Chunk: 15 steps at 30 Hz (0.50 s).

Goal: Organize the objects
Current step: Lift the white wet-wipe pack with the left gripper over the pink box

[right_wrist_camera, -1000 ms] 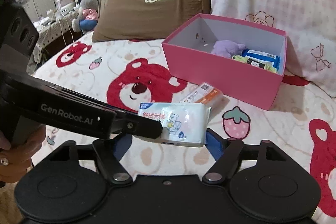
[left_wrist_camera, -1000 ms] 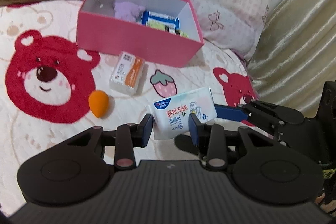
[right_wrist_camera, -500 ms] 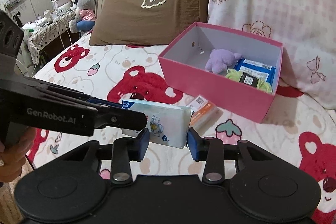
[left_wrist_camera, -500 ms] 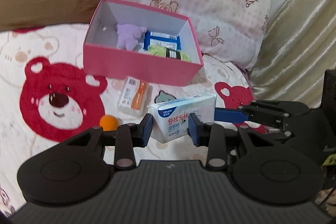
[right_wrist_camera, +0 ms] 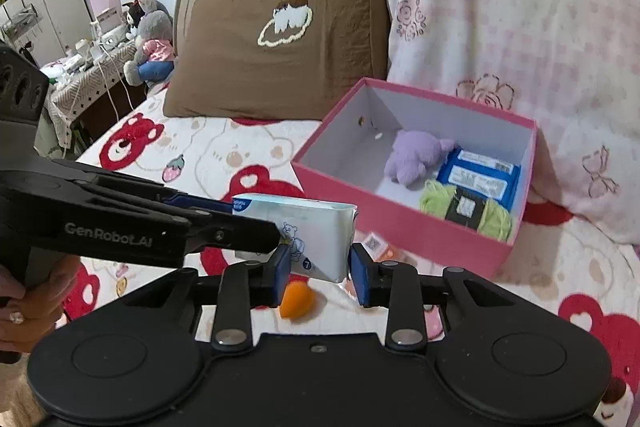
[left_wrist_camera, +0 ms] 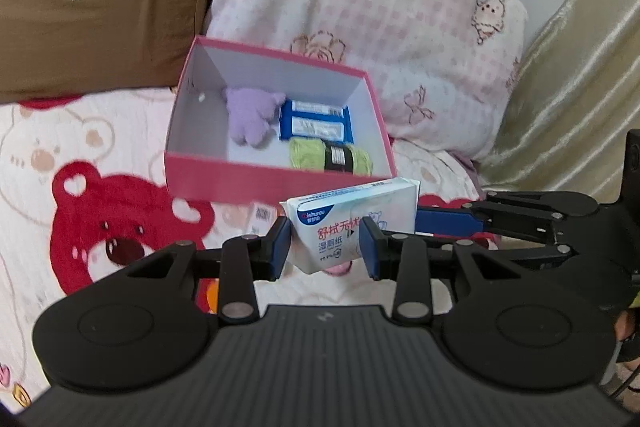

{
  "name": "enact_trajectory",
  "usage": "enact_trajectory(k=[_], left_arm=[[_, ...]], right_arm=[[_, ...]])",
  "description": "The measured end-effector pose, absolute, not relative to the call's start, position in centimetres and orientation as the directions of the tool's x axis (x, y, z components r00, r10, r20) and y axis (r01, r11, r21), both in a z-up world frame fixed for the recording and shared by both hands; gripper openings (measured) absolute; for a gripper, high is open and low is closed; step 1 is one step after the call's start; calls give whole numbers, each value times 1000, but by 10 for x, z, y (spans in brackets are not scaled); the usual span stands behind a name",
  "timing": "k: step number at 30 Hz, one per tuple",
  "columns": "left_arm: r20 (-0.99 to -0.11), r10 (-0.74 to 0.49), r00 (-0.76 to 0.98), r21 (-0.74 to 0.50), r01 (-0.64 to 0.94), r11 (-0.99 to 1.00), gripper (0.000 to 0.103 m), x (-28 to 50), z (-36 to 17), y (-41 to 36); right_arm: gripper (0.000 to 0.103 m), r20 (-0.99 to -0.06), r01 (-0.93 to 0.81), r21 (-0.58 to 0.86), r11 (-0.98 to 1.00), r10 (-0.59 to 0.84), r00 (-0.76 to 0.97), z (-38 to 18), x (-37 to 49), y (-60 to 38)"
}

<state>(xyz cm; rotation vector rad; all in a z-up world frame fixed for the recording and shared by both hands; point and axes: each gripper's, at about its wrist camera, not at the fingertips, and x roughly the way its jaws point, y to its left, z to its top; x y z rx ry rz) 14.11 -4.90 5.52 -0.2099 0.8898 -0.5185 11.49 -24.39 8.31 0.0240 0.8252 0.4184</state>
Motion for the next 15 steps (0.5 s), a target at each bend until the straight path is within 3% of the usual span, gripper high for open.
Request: enact_trajectory(k=[10,15], left_arm=[[-702,-477,528,-345,334,877,34,200,71,-58],[-709,-458,537,-321,332,887,35,223,66,-59]], right_arm=[[34,-722,-336,183,924,358,592,98,177,-248],[35,-715,-321,272,907,414,564,86,206,-254]])
